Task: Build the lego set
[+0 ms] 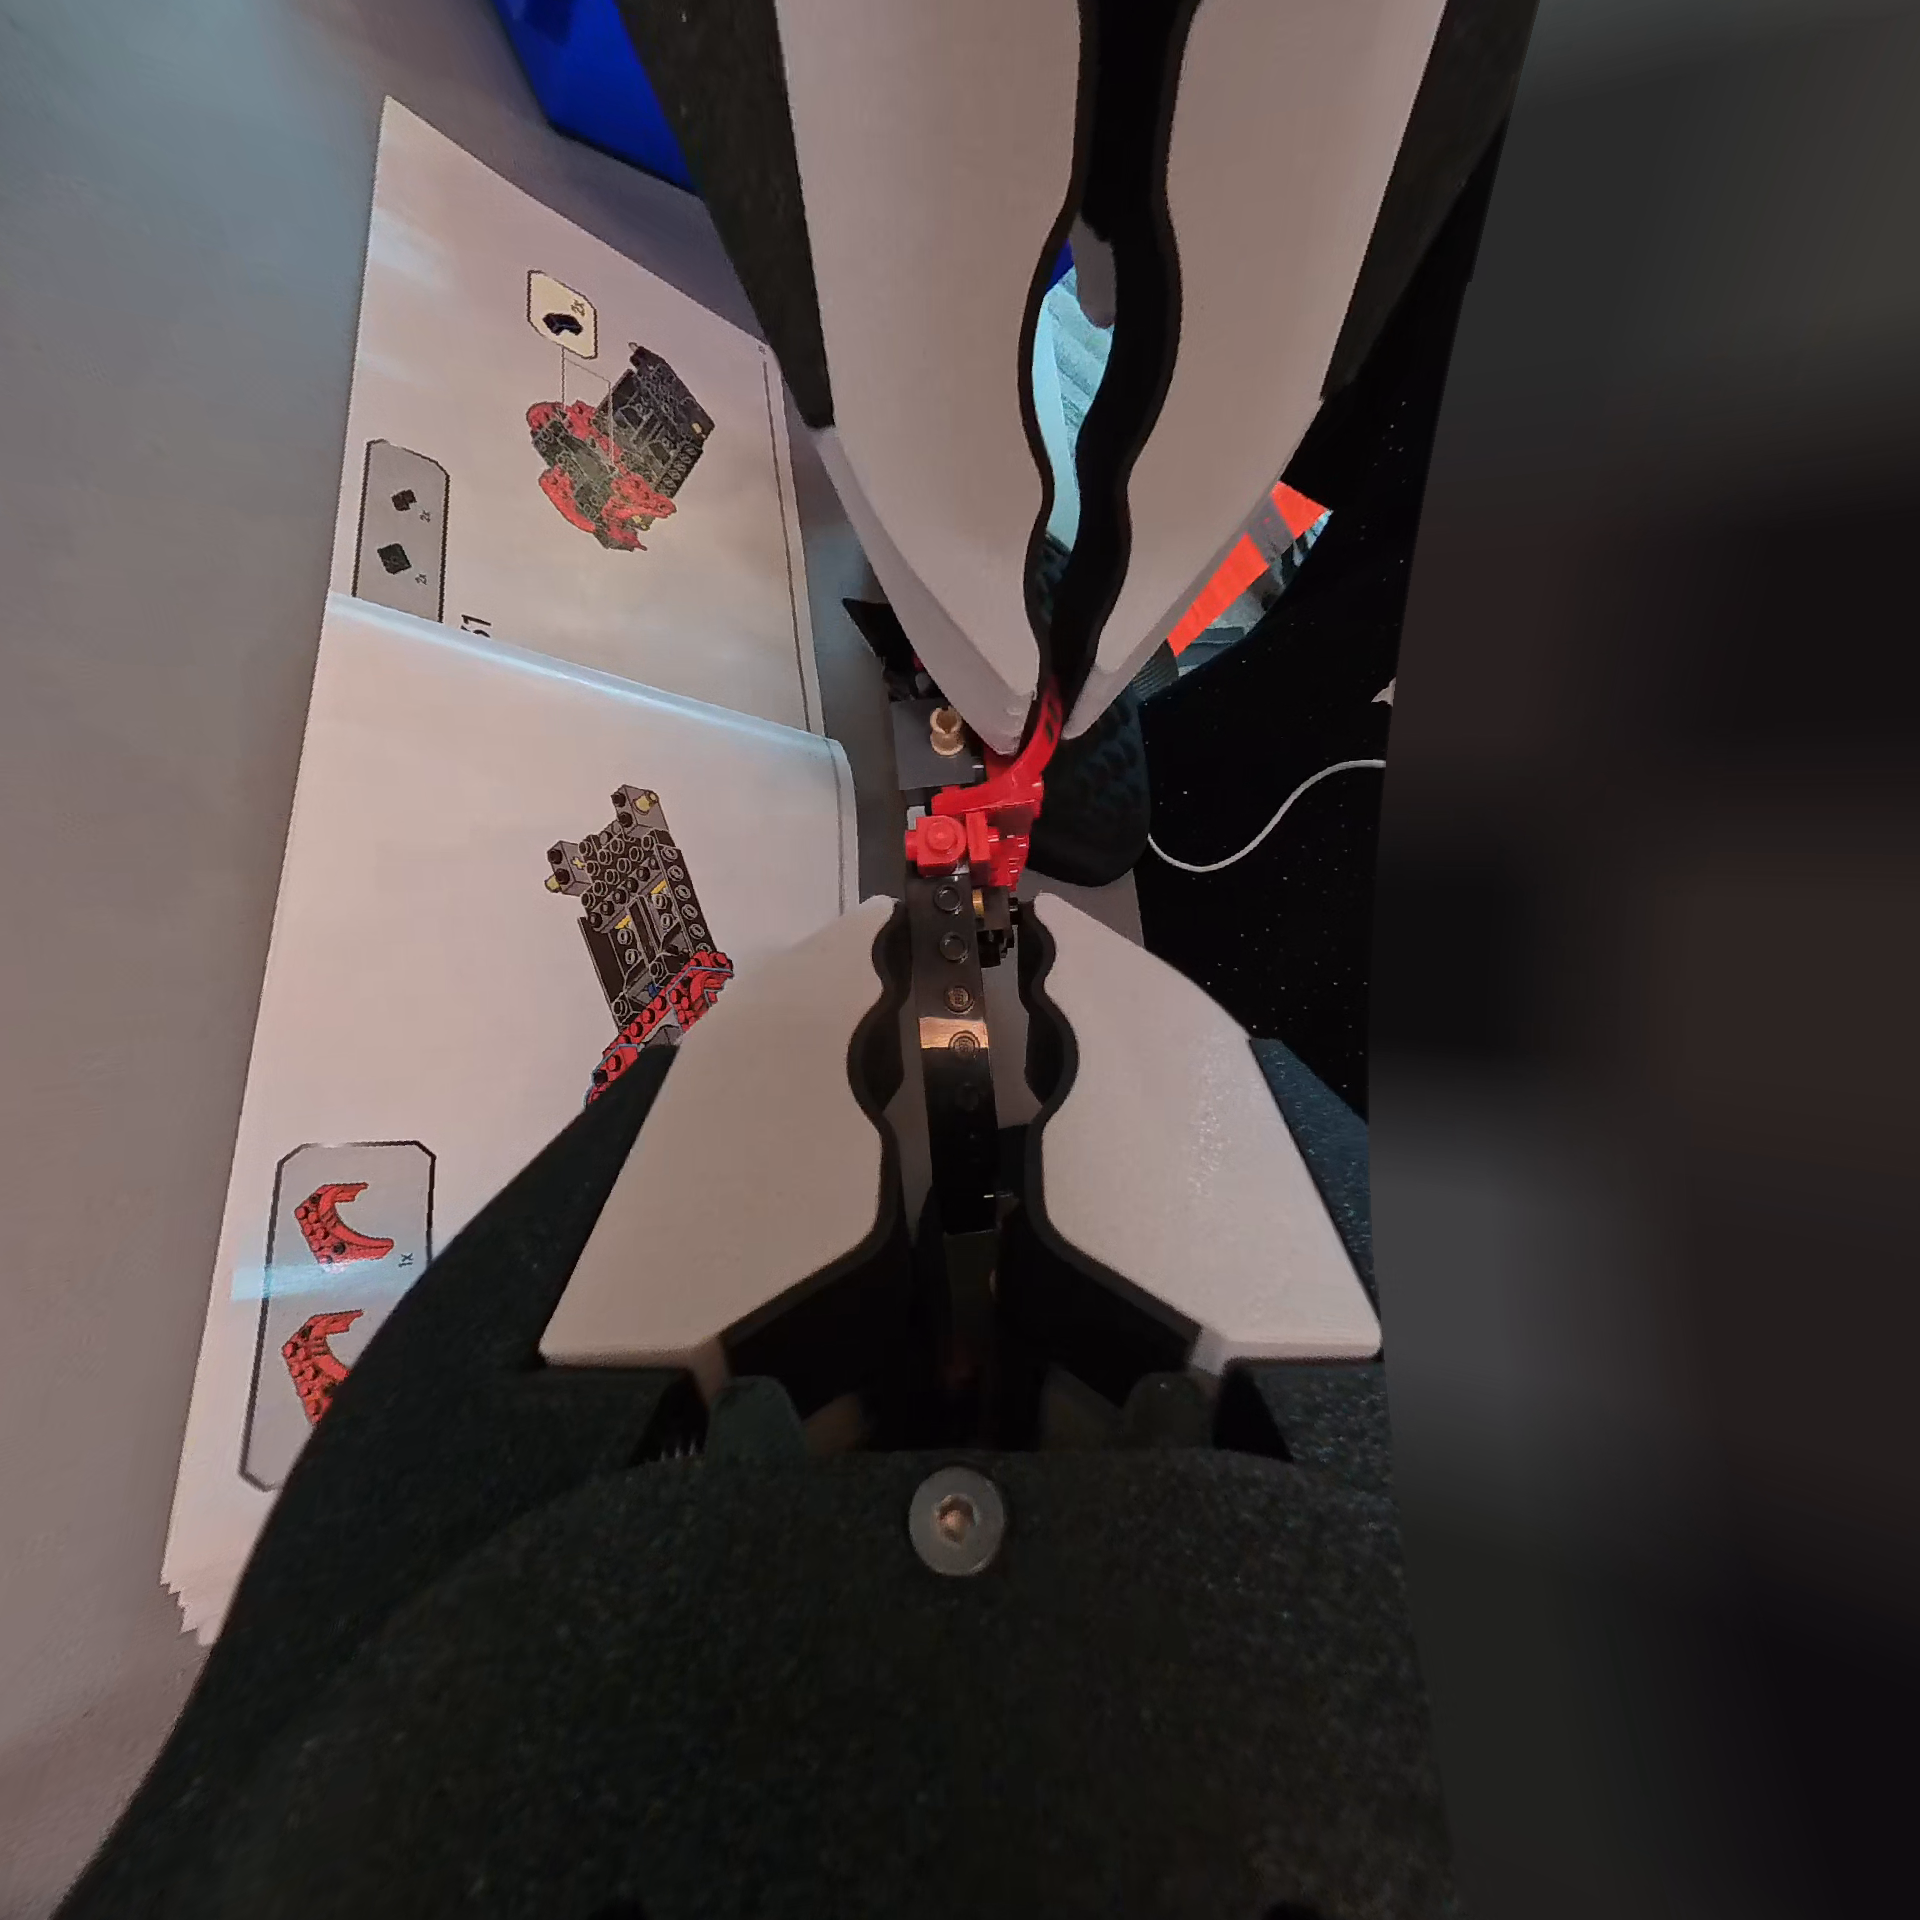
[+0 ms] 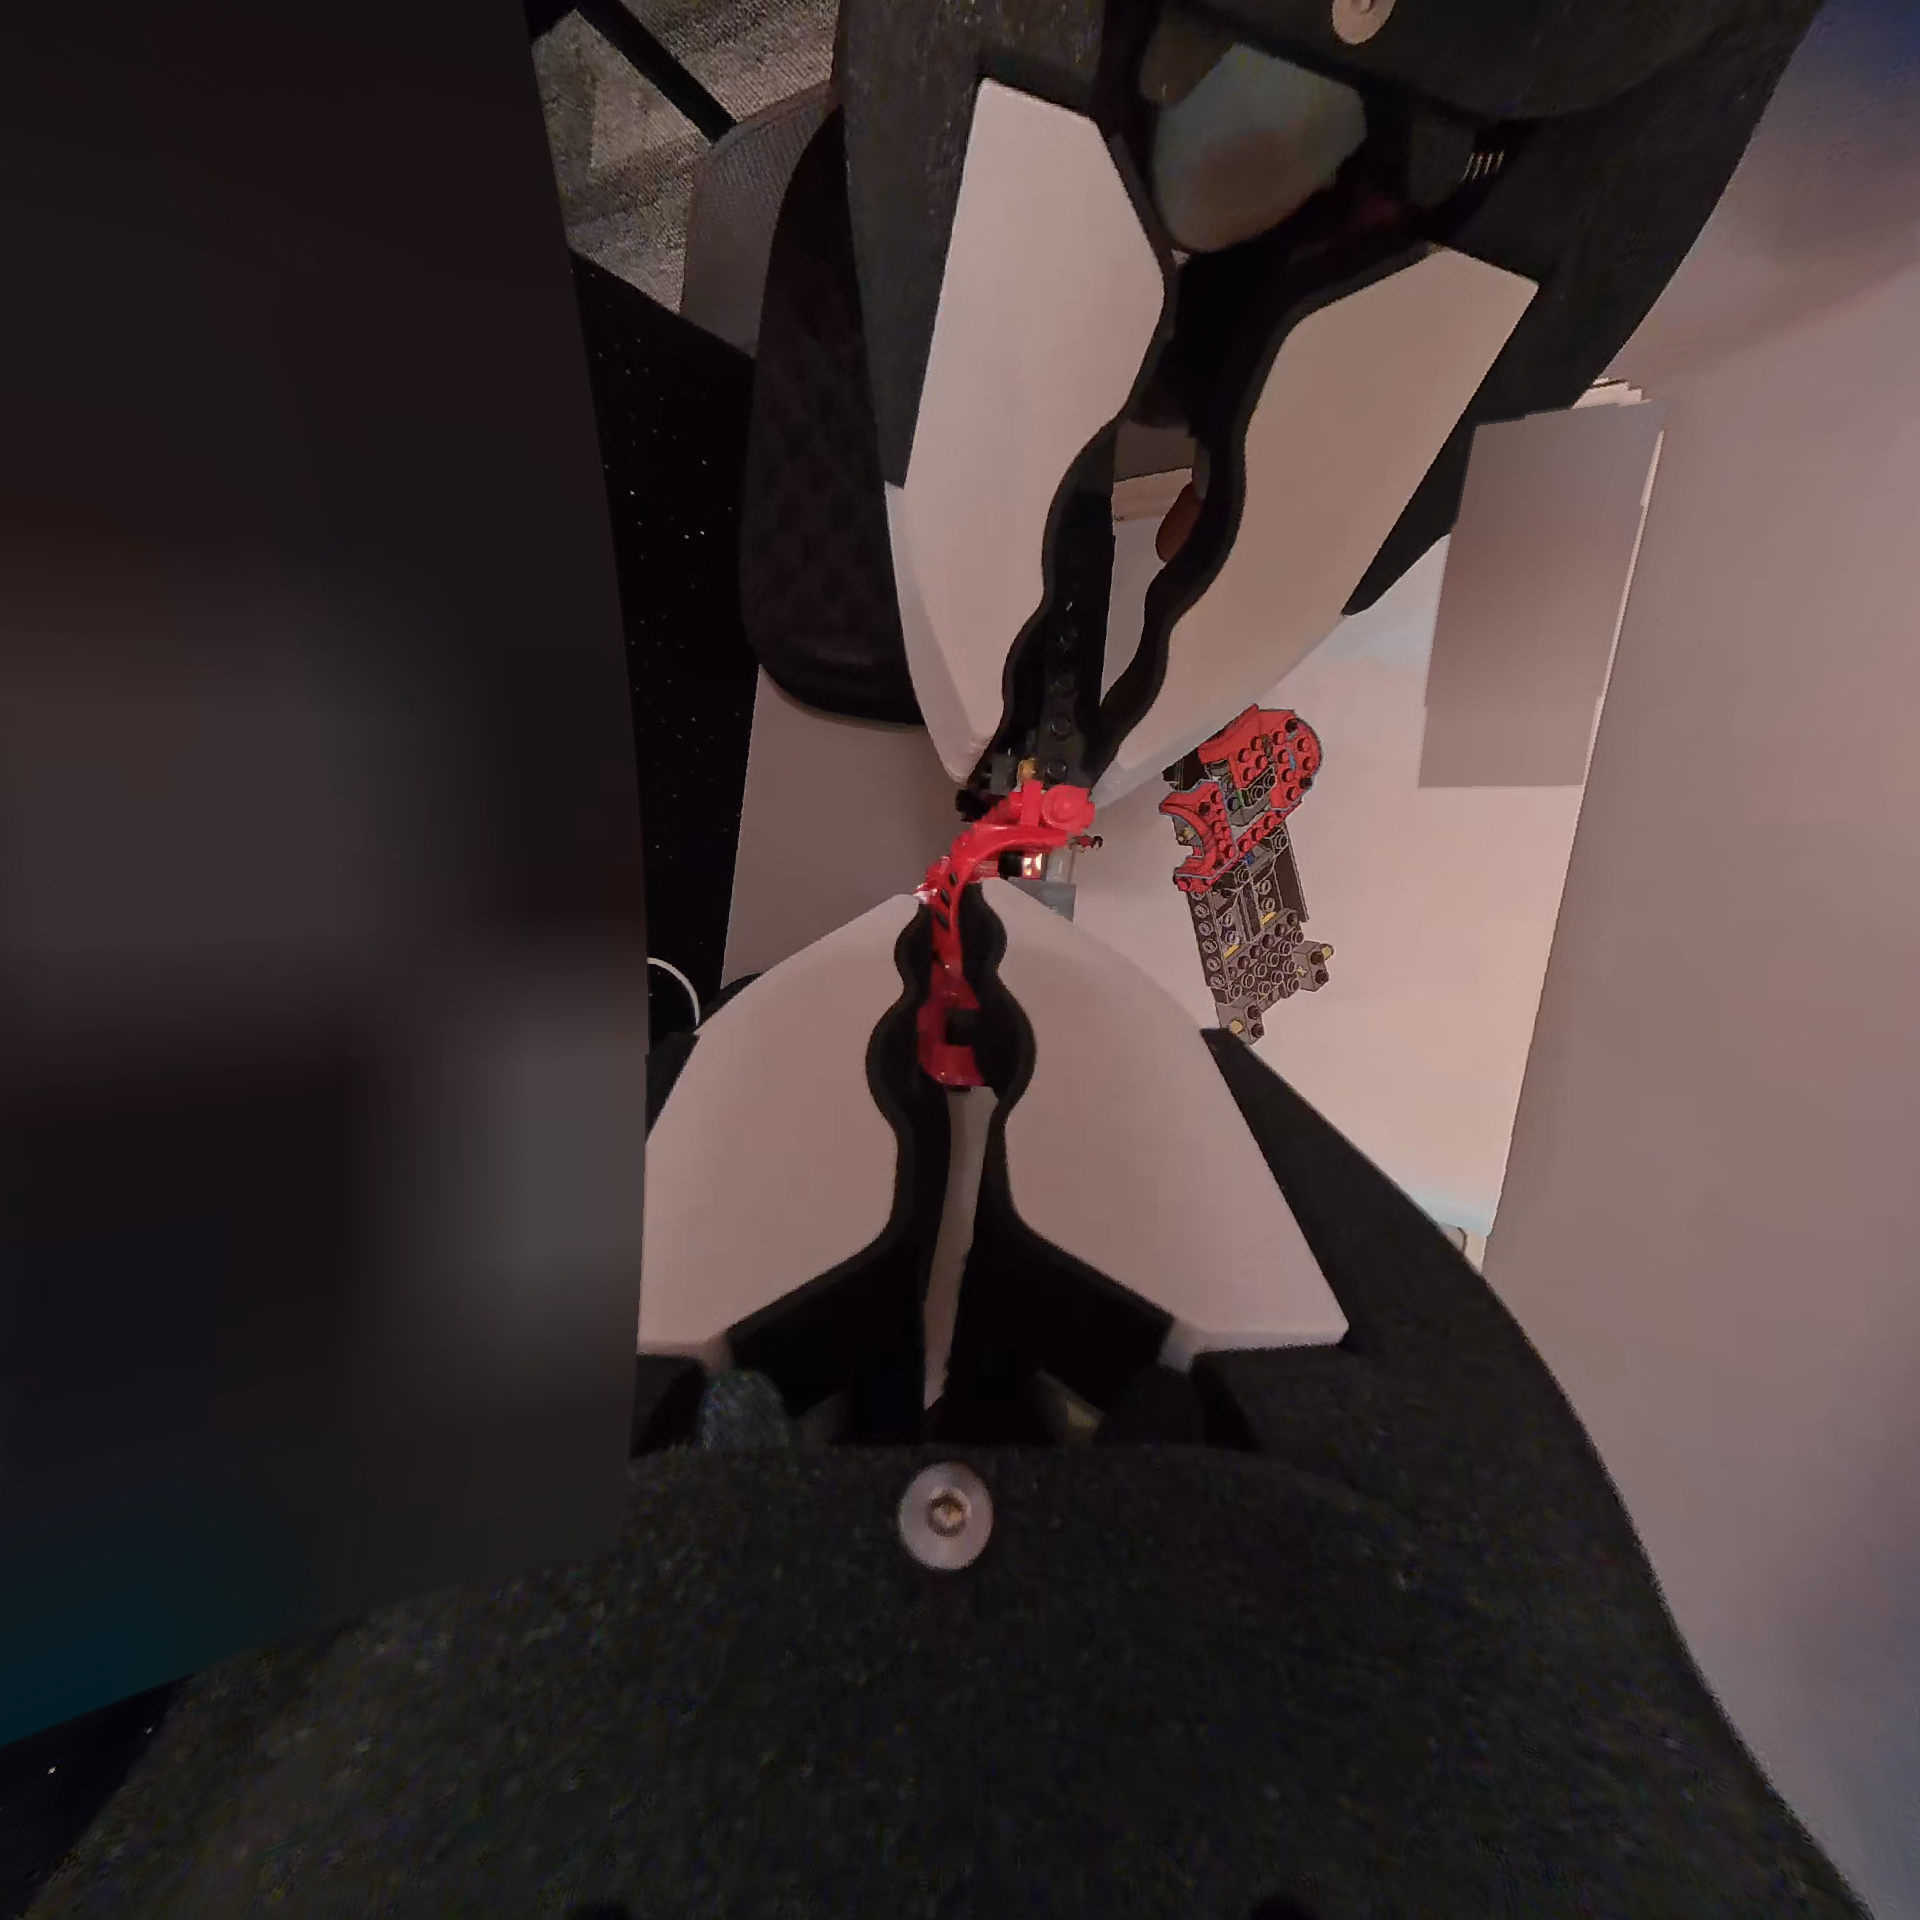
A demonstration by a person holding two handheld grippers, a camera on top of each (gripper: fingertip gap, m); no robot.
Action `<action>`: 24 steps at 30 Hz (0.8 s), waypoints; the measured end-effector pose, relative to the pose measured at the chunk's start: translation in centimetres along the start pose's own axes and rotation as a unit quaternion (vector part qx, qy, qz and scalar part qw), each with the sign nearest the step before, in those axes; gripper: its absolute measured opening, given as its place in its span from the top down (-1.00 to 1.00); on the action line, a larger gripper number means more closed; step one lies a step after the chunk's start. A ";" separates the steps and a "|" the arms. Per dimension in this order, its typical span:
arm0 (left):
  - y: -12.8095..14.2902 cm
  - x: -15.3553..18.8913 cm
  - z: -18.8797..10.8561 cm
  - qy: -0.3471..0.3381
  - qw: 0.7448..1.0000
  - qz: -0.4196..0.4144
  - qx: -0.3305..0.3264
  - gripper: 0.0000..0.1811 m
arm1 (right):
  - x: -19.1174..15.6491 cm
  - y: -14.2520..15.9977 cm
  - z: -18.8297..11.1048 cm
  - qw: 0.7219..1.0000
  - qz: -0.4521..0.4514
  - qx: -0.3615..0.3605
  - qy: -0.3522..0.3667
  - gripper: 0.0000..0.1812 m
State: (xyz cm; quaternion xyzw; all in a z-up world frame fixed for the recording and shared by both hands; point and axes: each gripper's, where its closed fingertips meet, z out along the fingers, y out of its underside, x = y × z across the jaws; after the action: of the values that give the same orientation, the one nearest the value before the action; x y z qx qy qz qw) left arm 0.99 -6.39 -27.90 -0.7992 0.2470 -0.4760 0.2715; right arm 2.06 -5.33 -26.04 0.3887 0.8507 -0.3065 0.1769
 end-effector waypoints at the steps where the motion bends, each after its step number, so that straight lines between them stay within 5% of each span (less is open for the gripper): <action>1: 0.0 0.0 0.0 0.001 1.000 -0.001 0.001 0.79 | 0.0 0.0 0.0 1.000 0.004 0.001 0.001 0.95; 24: 0.2 0.4 0.2 0.035 0.999 -0.023 0.013 0.79 | 0.2 -0.4 -0.1 1.000 0.005 0.002 0.018 0.88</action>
State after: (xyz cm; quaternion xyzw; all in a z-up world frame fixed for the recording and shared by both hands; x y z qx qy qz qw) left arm 1.29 -6.73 -27.87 -0.7840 0.2316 -0.5129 0.2620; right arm 1.63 -5.38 -25.95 0.3991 0.8512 -0.2998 0.1622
